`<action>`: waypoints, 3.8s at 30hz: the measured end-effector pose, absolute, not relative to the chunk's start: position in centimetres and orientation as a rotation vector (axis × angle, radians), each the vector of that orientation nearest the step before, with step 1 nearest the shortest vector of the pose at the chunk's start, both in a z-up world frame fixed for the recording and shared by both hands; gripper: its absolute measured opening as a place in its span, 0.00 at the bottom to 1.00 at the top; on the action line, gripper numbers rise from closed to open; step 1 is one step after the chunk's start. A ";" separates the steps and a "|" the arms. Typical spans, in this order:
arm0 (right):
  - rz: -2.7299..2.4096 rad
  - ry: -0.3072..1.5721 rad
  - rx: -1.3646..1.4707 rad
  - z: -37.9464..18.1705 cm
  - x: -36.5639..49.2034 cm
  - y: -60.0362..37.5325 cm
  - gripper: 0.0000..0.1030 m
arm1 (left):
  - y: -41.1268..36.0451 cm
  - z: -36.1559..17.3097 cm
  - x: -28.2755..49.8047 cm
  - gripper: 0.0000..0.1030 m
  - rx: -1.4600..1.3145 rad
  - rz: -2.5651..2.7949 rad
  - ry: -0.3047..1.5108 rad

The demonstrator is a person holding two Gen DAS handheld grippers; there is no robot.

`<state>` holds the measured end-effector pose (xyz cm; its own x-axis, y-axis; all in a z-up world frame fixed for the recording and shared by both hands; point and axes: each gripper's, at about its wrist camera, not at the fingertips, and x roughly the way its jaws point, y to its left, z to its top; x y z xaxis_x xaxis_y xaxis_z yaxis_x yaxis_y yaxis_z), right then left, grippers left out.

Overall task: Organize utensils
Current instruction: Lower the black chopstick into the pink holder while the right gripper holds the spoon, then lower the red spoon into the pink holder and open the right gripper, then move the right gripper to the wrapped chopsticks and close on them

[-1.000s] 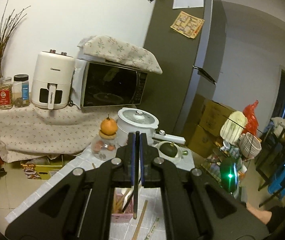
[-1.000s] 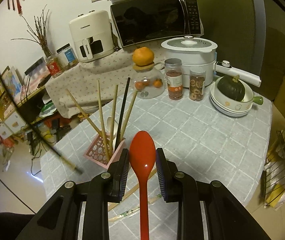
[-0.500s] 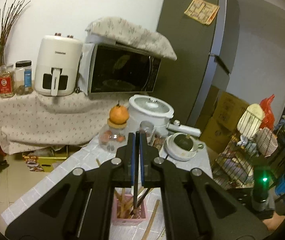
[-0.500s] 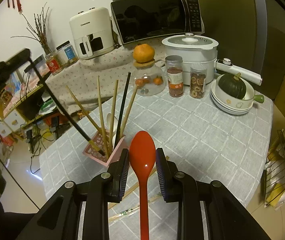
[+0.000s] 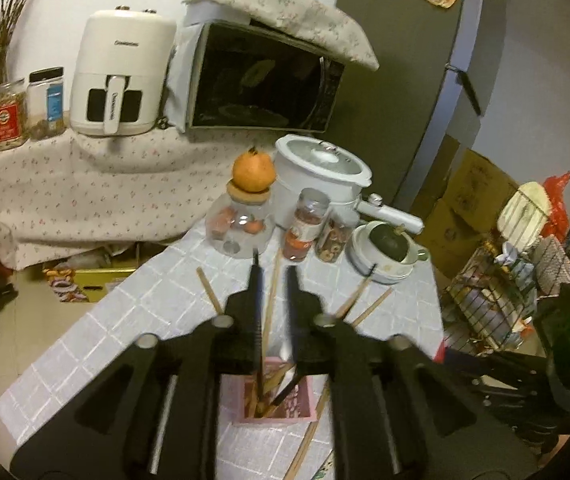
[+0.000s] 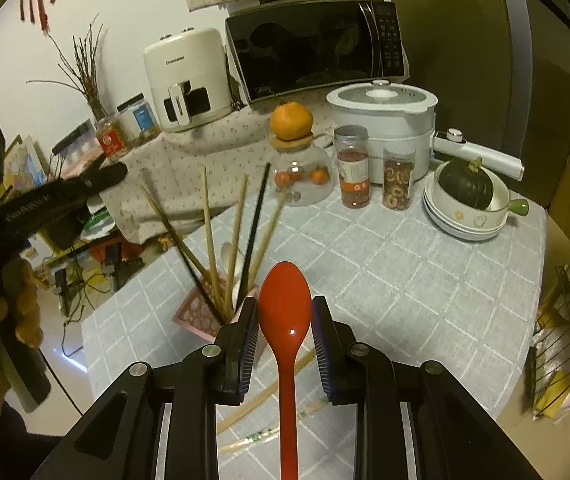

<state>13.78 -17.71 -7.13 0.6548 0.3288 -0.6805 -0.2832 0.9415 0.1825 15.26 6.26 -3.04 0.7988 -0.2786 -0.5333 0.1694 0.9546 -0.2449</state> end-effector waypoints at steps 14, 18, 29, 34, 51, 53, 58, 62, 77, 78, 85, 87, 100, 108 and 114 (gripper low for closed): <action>0.311 0.557 0.148 -4.4 15.7 -12.8 0.26 | 10.0 -5.1 12.7 0.83 -0.118 -0.134 0.812; 0.278 0.483 0.168 -4.4 16.5 -11.1 0.26 | 11.5 -7.5 11.9 0.83 -0.068 -0.124 0.913; 0.110 0.362 0.075 -6.1 18.3 -6.7 0.26 | 13.2 -9.4 11.4 0.83 -0.068 -0.119 1.023; 0.071 0.315 0.026 -6.6 18.4 -5.9 0.26 | 13.1 -9.4 11.4 0.83 -0.065 -0.133 1.023; 0.149 0.436 0.128 -5.9 16.9 -8.6 0.54 | 12.4 -10.4 11.9 0.83 -0.076 -0.150 1.081; 0.167 0.458 0.142 -5.2 16.1 -9.7 0.60 | 12.1 -10.6 11.8 0.83 -0.083 -0.163 1.087; 0.151 0.540 0.173 -4.6 14.4 -12.8 0.73 | 11.1 -11.2 11.5 0.83 -0.078 -0.193 1.117; 0.123 0.621 0.177 -5.4 13.8 -15.4 0.77 | 10.3 -12.0 11.4 0.83 -0.089 -0.204 1.150; 0.003 1.202 0.114 -16.9 15.9 -19.7 0.79 | 6.5 -15.3 11.4 0.83 -0.051 -0.245 1.259; 0.006 1.221 0.114 -17.3 16.0 -19.6 0.79 | 6.3 -15.6 11.4 0.83 -0.045 -0.247 1.269; 0.022 1.365 0.082 -21.0 16.4 -18.2 0.79 | 6.3 -16.4 11.6 0.83 -0.018 -0.230 1.299; 0.025 1.392 0.083 -21.8 16.5 -17.7 0.79 | 6.3 -16.5 11.6 0.83 -0.011 -0.223 1.303; 0.033 1.451 -0.005 -25.6 16.8 -14.9 0.75 | 6.9 -16.7 11.6 0.83 0.014 -0.198 1.312; 0.131 1.412 -0.050 -24.7 16.1 -14.2 0.24 | 6.1 -16.7 11.3 0.83 0.058 -0.226 1.311; 0.178 1.444 0.061 -24.4 16.0 -16.0 0.10 | 4.8 -16.2 11.1 0.83 0.073 -0.262 1.299</action>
